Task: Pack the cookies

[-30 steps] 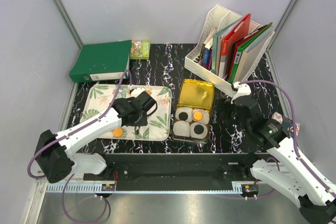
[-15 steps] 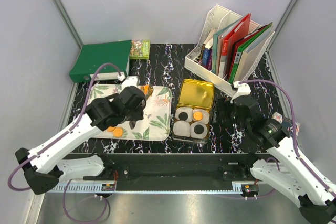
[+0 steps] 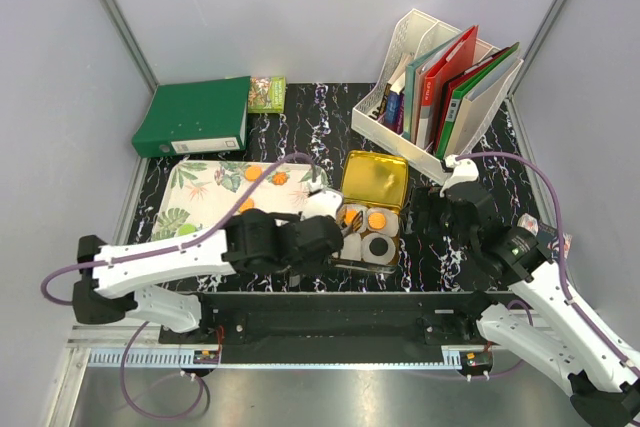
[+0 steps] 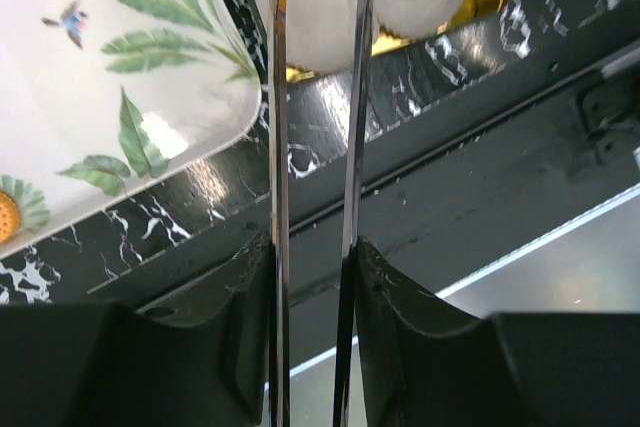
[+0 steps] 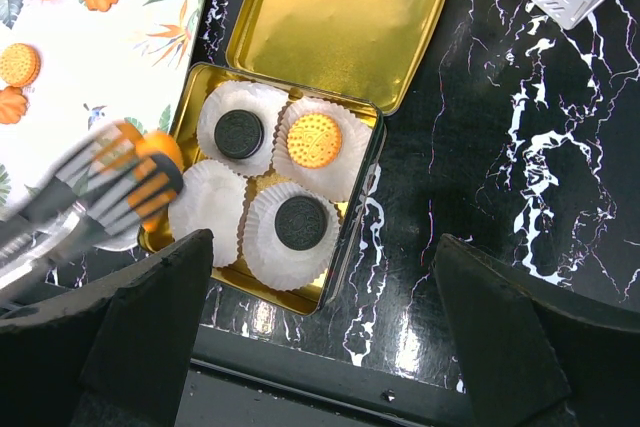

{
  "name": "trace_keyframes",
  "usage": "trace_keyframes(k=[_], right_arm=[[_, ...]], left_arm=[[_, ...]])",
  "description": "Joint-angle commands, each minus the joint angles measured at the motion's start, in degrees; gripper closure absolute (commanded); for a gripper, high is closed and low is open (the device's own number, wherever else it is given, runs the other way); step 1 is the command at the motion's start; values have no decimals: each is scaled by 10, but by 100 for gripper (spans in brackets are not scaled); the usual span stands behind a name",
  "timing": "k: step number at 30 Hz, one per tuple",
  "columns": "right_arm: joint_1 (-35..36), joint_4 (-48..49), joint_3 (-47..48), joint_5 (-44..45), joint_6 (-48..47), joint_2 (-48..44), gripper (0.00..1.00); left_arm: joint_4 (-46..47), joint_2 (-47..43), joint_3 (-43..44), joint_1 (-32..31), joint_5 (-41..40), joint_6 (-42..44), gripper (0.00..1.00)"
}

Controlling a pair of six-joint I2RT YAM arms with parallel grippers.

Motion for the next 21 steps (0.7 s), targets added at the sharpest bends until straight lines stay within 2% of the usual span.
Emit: trace_keyframes(k=[1,11,21], right_arm=[[-2,18,-1,12,-3,-10,0],[-2,17,-1,11,0,-12,0],[-2,17,-1,10,-1,-14,0]], left_arm=[[-3,26,20,-27,-6,-27,100],[0,34,-14,-53,-1,-57,100],[6,40,-48,-53,-11,-74,94]])
